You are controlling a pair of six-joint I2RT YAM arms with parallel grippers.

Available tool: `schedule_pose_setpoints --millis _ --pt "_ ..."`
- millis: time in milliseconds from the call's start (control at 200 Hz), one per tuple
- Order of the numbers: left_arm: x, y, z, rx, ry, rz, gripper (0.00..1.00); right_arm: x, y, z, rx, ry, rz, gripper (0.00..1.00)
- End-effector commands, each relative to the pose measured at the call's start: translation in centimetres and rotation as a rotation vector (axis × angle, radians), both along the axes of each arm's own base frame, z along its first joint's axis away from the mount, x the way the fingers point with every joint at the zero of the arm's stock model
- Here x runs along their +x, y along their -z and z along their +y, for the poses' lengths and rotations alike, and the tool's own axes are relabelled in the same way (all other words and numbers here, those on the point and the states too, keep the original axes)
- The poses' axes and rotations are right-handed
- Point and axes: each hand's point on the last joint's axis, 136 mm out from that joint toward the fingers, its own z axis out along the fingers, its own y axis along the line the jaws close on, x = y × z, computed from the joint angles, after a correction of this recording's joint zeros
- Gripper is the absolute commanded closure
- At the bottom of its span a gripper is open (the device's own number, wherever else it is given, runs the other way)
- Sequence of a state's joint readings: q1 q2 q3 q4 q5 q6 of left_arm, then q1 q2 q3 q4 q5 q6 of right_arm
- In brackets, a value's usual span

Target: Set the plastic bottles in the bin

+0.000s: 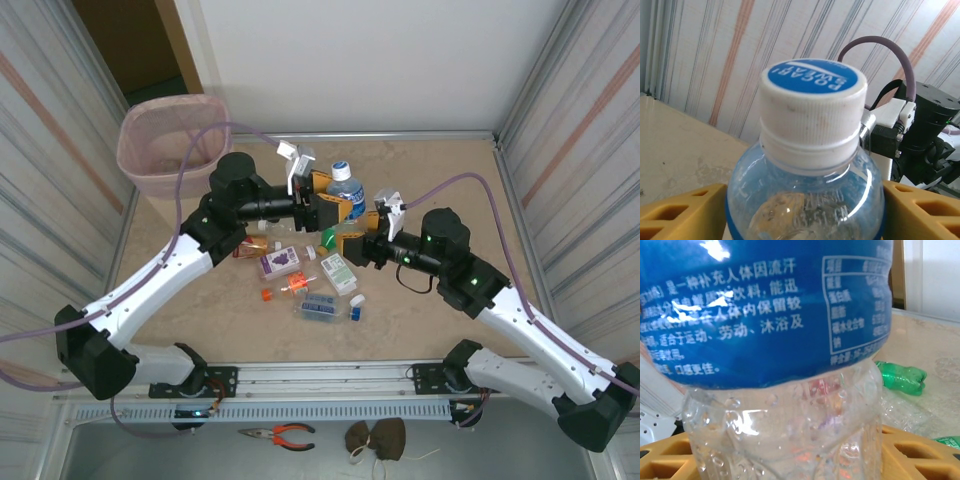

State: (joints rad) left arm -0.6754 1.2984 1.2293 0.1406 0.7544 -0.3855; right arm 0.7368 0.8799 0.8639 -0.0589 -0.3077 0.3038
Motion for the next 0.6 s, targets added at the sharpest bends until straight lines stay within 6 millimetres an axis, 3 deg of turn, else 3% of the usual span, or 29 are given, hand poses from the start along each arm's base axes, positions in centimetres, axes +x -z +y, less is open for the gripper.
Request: schedule_pose_setpoints --millis 0,250,596 --pt "-1.2 -2.6 -0.2 -0.051 0.044 -0.083 0.27 -0.6 -3.5 -0.4 0.07 0.002 -0.084 0.4" --pt "-2.4 -2.8 -0.8 -0.056 0.09 -0.093 0.16 -0.8 -3.6 -0.2 0.079 -0.007 -0.079 0.39" --pt "-1.6 -1.8 -1.6 -0.036 0.073 -0.067 0.22 -1.2 -3.5 -0.7 0.076 0.012 -0.081 0.39"
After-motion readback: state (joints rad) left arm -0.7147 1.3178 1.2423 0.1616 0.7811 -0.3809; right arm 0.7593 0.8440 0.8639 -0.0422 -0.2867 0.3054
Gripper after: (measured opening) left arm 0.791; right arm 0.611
